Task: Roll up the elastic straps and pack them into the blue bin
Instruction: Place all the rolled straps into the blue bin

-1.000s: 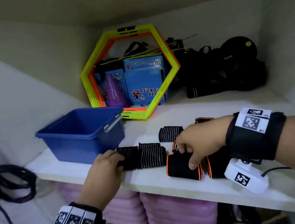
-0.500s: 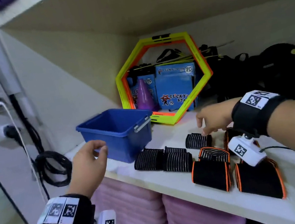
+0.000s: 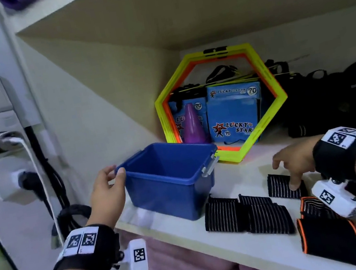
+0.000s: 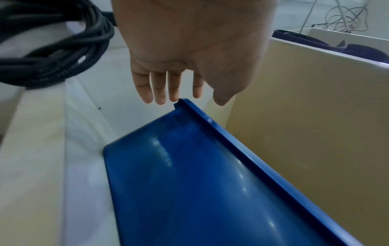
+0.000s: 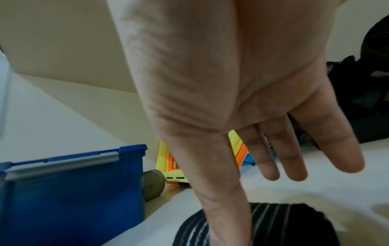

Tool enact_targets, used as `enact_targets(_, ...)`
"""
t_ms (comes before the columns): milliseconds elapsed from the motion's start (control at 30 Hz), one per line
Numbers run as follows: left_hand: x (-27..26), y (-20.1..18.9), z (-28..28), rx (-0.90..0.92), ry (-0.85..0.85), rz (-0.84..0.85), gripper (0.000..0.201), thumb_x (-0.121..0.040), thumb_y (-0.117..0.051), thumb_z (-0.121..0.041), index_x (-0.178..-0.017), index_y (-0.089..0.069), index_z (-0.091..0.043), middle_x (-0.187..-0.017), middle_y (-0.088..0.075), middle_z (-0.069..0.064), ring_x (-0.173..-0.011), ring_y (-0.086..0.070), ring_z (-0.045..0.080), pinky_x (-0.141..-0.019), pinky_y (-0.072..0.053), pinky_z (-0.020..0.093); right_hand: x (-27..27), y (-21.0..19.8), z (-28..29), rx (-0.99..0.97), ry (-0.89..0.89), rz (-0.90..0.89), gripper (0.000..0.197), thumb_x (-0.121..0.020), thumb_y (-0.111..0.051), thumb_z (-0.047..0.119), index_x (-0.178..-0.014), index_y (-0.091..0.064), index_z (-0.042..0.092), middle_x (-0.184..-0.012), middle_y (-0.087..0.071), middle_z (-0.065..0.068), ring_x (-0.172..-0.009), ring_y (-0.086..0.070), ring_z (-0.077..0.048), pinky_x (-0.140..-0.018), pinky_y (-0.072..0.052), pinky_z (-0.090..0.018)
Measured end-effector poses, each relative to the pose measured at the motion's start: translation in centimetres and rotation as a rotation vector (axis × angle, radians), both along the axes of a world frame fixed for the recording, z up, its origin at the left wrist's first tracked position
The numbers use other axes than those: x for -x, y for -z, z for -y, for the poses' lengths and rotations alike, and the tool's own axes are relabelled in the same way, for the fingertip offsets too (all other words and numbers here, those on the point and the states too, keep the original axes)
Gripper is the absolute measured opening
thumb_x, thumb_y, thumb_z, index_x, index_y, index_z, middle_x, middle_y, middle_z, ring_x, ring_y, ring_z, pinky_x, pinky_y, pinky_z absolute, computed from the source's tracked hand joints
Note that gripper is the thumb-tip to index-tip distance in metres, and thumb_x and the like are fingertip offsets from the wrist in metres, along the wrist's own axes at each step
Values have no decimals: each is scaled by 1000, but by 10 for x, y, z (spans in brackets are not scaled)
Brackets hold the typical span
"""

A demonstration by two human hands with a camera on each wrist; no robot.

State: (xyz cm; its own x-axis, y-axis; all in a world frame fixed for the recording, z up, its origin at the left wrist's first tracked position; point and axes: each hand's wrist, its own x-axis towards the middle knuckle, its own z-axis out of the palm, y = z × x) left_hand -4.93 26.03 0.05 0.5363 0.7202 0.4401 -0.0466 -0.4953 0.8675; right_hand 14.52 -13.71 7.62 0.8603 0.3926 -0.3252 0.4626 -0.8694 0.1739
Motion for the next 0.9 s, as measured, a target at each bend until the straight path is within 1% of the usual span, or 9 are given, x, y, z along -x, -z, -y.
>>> enact_targets(100,-17,5,-22,61,88,22,43,-95,-57,-53,-132,-54,-32,-127,-60,3,-110,-61,19,-99,-46,36,-7,11,0,2,58,-48,88,-69,-86,38,-144,-41,33,-142,-48,5,-115,-53,-16,-78,-47,-24)
enact_targets(200,-34,10,-40,113,207,53,49,-85,-59,-64,-128,-56,-41,-128,-62,2,-113,-62,16,-104,-48,42,-11,16,-4,-22,125,-117,86,-68,-87,34,-141,-42,31,-126,-53,7,-84,-56,-5,-55,-43,-17)
enact_targets(300,-45,12,-46,184,347,124,43,-89,-64,-49,-131,-58,-37,-130,-64,6,-116,-62,18,-103,-47,45,-14,15,-8,-65,172,-204,73,-70,-87,23,-133,-50,26,-113,-60,7,-73,-56,-2,-43,-44,-15)
enact_targets(400,-53,15,-51,261,472,191,34,-98,-61,-26,-131,-60,-31,-131,-65,1,-120,-62,18,-108,-45,48,-19,24,-10,-109,188,-218,55,-57,-89,21,-107,-66,23,-96,-73,-3,-74,-71,-21,-54,-58,-34)
enact_targets(467,-55,21,-55,287,513,222,33,-95,-65,-30,-128,-62,-34,-131,-66,-1,-123,-61,18,-109,-44,50,-33,34,-6,-134,223,-235,48,-44,-89,27,-89,-71,25,-92,-76,-12,-92,-71,-41,-71,-57,-59)
enact_targets(500,-55,23,-57,304,533,232,36,-92,-68,-37,-127,-62,-36,-132,-65,-1,-124,-60,19,-108,-44,49,-39,38,-4,-146,239,-252,46,-42,-89,29,-85,-72,26,-92,-76,-13,-97,-69,-45,-73,-55,-62)
enact_targets(667,-58,29,-53,396,592,299,70,-63,-80,-68,-122,-62,-36,-131,-64,1,-125,-59,25,-102,-49,44,-10,6,-18,-280,302,-289,38,-68,-83,20,-103,-67,16,-94,-73,-14,-61,-67,-24,-55,-52,-34)
enact_targets(767,-55,29,-50,411,594,304,81,-53,-81,-75,-122,-61,-37,-131,-64,-1,-123,-61,21,-98,-53,41,-5,-25,-25,-442,304,-256,31,-83,-71,12,-113,-63,13,-97,-75,-7,-76,-74,-17,-65,-59,-33)
enact_targets(900,-51,28,-46,423,614,320,77,-55,-80,-75,-120,-62,-39,-128,-67,-4,-122,-62,19,-103,-46,45,3,-71,-62,-707,259,-219,47,-67,-54,20,-107,-60,-4,-91,-73,-20,-75,-73,-28,-63,-55,-33)
